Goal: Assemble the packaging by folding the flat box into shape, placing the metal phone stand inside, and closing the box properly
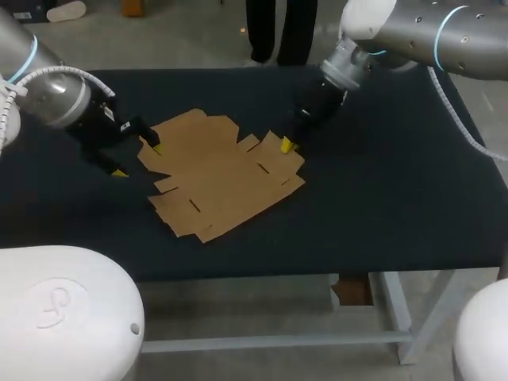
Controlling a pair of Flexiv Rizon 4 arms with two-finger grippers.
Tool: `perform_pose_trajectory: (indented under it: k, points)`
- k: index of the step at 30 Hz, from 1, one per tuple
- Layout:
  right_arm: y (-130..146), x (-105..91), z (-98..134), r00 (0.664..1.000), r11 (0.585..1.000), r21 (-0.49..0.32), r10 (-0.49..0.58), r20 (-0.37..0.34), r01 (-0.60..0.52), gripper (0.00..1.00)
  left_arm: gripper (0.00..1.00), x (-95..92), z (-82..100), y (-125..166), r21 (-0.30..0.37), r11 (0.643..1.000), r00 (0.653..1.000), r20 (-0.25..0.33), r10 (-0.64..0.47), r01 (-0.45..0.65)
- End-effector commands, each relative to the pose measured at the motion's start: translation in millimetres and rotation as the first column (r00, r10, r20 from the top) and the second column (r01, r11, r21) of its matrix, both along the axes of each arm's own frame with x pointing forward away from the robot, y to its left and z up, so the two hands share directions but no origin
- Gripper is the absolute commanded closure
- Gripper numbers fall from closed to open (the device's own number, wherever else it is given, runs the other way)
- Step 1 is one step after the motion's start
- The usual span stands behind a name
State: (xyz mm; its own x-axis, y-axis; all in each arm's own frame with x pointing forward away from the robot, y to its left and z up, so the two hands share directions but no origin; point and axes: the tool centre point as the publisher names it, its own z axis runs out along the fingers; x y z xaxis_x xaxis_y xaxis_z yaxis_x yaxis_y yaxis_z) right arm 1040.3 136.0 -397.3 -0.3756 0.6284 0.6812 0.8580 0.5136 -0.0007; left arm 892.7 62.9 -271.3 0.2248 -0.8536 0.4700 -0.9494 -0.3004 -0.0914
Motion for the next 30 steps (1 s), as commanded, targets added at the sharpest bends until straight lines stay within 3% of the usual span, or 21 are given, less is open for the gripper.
perform_pose_trajectory:
  k: [1,8,21,30]
  points:
    - [-13,-19.5,6,0.982,0.985,0.077,-0.163,0.100,0.156,1.00,0.00,-0.1,1.0,0,0.005,1.000,1.000,-0.003,0.001,-0.001]
    - [-22,-37.9,6,0.941,0.944,0.129,-0.318,0.116,0.303,1.00,0.00,-0.1,1.0,0,0.005,1.000,1.000,-0.003,0.001,-0.001]
    - [-34,-50.7,5,0.848,0.857,0.188,-0.508,0.153,0.480,1.00,0.00,-0.1,1.0,0,0.005,1.000,1.000,-0.003,0.001,-0.001]
    - [-40,-57.1,4,0.826,0.832,0.189,-0.547,0.131,0.521,1.00,0.00,-0.1,1.0,0,0.005,1.000,1.000,-0.003,0.001,-0.001]
